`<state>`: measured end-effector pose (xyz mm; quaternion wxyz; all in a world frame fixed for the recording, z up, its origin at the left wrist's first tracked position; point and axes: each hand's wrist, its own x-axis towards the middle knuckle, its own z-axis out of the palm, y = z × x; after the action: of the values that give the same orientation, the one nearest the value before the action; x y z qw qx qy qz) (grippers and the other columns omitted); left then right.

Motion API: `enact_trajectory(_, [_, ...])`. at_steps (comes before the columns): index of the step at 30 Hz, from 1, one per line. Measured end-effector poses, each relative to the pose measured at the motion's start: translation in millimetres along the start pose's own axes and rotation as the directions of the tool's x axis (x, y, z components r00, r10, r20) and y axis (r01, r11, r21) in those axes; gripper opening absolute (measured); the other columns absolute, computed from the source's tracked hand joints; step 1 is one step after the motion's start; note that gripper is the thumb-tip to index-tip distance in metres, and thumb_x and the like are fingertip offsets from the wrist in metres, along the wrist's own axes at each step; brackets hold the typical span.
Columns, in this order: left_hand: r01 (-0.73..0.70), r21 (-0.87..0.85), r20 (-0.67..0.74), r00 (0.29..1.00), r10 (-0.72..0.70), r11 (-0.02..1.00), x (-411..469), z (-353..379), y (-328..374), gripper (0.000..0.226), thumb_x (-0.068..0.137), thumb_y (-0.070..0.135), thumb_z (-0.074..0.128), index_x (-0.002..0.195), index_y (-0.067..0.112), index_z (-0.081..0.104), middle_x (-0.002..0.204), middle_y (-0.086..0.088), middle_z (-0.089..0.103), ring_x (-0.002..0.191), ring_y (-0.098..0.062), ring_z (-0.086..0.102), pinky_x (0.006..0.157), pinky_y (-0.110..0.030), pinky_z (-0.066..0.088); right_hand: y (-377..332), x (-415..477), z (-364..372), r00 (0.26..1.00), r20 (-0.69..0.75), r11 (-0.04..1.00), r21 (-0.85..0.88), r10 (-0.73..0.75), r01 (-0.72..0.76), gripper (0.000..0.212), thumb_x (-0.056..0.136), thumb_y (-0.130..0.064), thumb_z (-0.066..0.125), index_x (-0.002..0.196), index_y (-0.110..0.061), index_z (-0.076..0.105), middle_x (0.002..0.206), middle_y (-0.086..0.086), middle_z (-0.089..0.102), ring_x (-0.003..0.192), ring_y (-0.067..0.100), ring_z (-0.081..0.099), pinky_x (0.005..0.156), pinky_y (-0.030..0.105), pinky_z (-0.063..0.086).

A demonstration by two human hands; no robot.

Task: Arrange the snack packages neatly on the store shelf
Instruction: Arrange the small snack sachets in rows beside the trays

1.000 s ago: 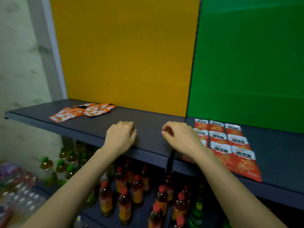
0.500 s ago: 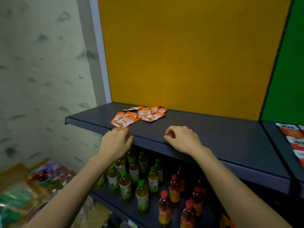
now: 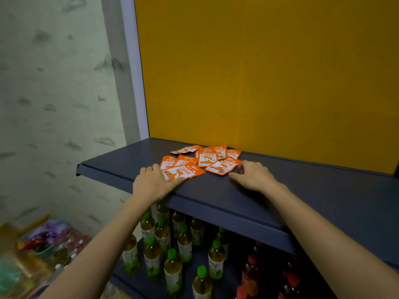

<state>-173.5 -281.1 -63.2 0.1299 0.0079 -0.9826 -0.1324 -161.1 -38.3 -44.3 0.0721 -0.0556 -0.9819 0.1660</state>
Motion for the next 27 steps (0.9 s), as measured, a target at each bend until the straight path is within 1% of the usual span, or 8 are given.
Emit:
enact_trajectory(4, [0.020, 0.062, 0.069, 0.997, -0.024, 0.998, 51, 6, 3, 0.105, 0.067, 0.083, 0.045, 0.136, 0.004, 0.037, 0.144, -0.017, 0.041, 0.131, -0.033, 0.037, 0.106, -0.043, 0.033, 1, 40, -1, 0.997, 0.052, 0.998, -0.017, 0.055, -0.054, 0.054, 0.087, -0.058, 0.049, 0.117, -0.013, 0.055, 0.125, 0.010, 0.058, 0.114, 0.029, 0.054, 0.084, 0.034, 0.042])
enact_trajectory(8, [0.067, -0.076, 0.298, 0.954, -0.041, 0.995, 88, 4, 6, 0.113, 0.063, 0.079, 0.057, 0.144, 0.008, 0.024, 0.150, -0.014, 0.032, 0.137, -0.032, 0.030, 0.110, -0.046, 0.030, -2, 70, 3, 0.990, 0.080, 0.993, -0.029, 0.118, -0.116, 0.074, 0.079, -0.069, 0.051, 0.125, -0.011, 0.051, 0.128, 0.010, 0.056, 0.113, 0.026, 0.054, 0.079, 0.032, 0.041])
enact_trajectory(10, [0.050, -0.101, 0.334, 0.942, -0.013, 0.994, 96, 5, 9, 0.111, 0.064, 0.074, 0.061, 0.145, 0.009, 0.021, 0.149, -0.014, 0.031, 0.137, -0.032, 0.030, 0.110, -0.046, 0.031, -5, 78, 5, 0.986, 0.076, 0.989, -0.013, 0.151, -0.150, 0.082, 0.074, -0.072, 0.053, 0.128, -0.011, 0.047, 0.131, 0.009, 0.054, 0.116, 0.026, 0.053, 0.083, 0.034, 0.043])
enact_trajectory(14, [0.030, -0.229, 0.349, 0.935, 0.054, 0.973, 106, 7, 12, 0.108, 0.067, 0.060, 0.071, 0.146, 0.011, 0.015, 0.147, -0.016, 0.031, 0.134, -0.031, 0.037, 0.108, -0.046, 0.038, -12, 84, 8, 0.976, 0.044, 0.977, -0.028, 0.214, -0.213, 0.095, 0.068, -0.076, 0.057, 0.136, -0.012, 0.038, 0.140, 0.008, 0.047, 0.125, 0.027, 0.049, 0.097, 0.040, 0.045])
enact_trajectory(18, [0.105, -0.388, 0.446, 0.891, 0.087, 0.916, 125, 9, 9, 0.106, 0.062, 0.049, 0.080, 0.142, 0.015, 0.019, 0.136, -0.012, 0.048, 0.112, -0.026, 0.059, 0.095, -0.043, 0.051, -18, 90, 14, 0.963, 0.001, 0.961, -0.067, 0.269, -0.268, 0.099, 0.065, -0.074, 0.061, 0.137, -0.012, 0.034, 0.141, 0.008, 0.047, 0.125, 0.028, 0.050, 0.097, 0.043, 0.046])
enact_trajectory(21, [0.120, -0.425, 0.500, 0.857, 0.122, 0.897, 139, 7, 7, 0.097, 0.062, 0.042, 0.083, 0.138, 0.014, 0.030, 0.126, -0.009, 0.057, 0.097, -0.021, 0.064, 0.077, -0.035, 0.055, -18, 93, 19, 0.949, 0.006, 0.949, -0.017, 0.316, -0.316, 0.099, 0.064, -0.067, 0.069, 0.137, -0.011, 0.031, 0.139, 0.008, 0.049, 0.123, 0.028, 0.052, 0.094, 0.042, 0.048])
enact_trajectory(24, [0.145, -0.507, 0.558, 0.806, 0.196, 0.850, 150, 5, 4, 0.060, 0.067, 0.031, 0.082, 0.114, 0.014, 0.049, 0.093, -0.005, 0.069, 0.074, -0.016, 0.068, 0.061, -0.028, 0.054, -17, 93, 16, 0.926, 0.005, 0.924, 0.062, 0.378, -0.378, 0.094, 0.067, -0.057, 0.073, 0.135, -0.008, 0.032, 0.136, 0.010, 0.050, 0.122, 0.029, 0.052, 0.093, 0.040, 0.047])
enact_trajectory(27, [0.188, -0.617, 0.566, 0.780, 0.266, 0.764, 157, 7, -2, 0.033, 0.074, 0.023, 0.077, 0.094, 0.018, 0.051, 0.080, -0.002, 0.069, 0.056, -0.010, 0.068, 0.050, -0.024, 0.055, -13, 93, 11, 0.910, 0.037, 0.905, 0.099, 0.413, -0.414, 0.079, 0.073, -0.051, 0.073, 0.131, -0.009, 0.041, 0.134, 0.009, 0.053, 0.120, 0.026, 0.053, 0.095, 0.036, 0.046])
